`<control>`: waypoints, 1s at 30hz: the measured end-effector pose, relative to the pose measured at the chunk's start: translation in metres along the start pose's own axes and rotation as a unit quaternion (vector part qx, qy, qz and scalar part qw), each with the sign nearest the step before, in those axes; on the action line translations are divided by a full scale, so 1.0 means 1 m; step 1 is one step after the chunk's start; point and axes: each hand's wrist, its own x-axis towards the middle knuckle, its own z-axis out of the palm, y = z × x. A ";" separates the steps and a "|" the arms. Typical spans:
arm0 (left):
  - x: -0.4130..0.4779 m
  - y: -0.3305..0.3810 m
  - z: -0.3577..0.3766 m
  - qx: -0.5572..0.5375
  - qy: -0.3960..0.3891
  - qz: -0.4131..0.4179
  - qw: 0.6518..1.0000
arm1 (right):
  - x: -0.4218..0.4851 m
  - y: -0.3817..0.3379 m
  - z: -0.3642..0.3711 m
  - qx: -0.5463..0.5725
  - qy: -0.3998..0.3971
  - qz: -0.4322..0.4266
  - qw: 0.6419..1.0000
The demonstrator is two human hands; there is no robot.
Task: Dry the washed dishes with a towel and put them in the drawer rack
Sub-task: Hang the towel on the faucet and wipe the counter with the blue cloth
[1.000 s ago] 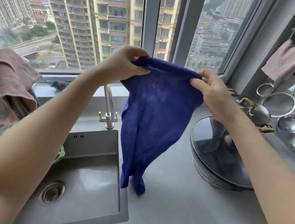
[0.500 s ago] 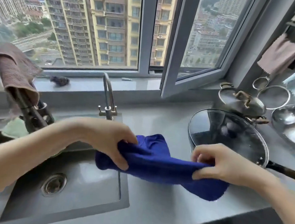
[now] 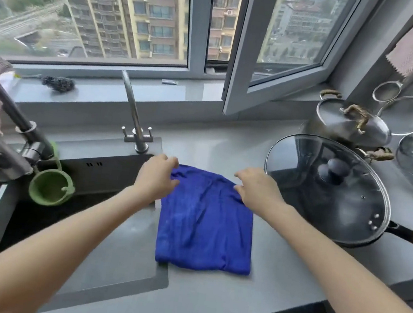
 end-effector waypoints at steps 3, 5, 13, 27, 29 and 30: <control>-0.054 -0.007 0.045 0.025 -0.052 0.124 0.991 | -0.049 -0.009 0.046 -0.020 -0.161 -0.088 0.983; -0.086 -0.018 0.073 0.080 -0.114 0.205 0.969 | -0.079 -0.014 0.072 -0.056 -0.209 -0.127 0.968; -0.104 -0.034 0.084 0.099 -0.146 0.227 0.958 | -0.098 0.001 0.077 -0.042 -0.194 -0.124 0.972; 0.033 -0.043 0.060 -0.160 -0.010 -0.250 0.955 | 0.004 -0.023 0.058 -0.063 -0.058 0.156 0.984; 0.018 -0.042 0.080 -0.190 -0.056 -0.296 0.934 | -0.006 -0.023 0.081 0.010 -0.108 0.266 0.958; 0.012 -0.041 0.088 -0.224 -0.071 -0.315 0.920 | -0.008 -0.021 0.089 0.061 -0.122 0.326 0.936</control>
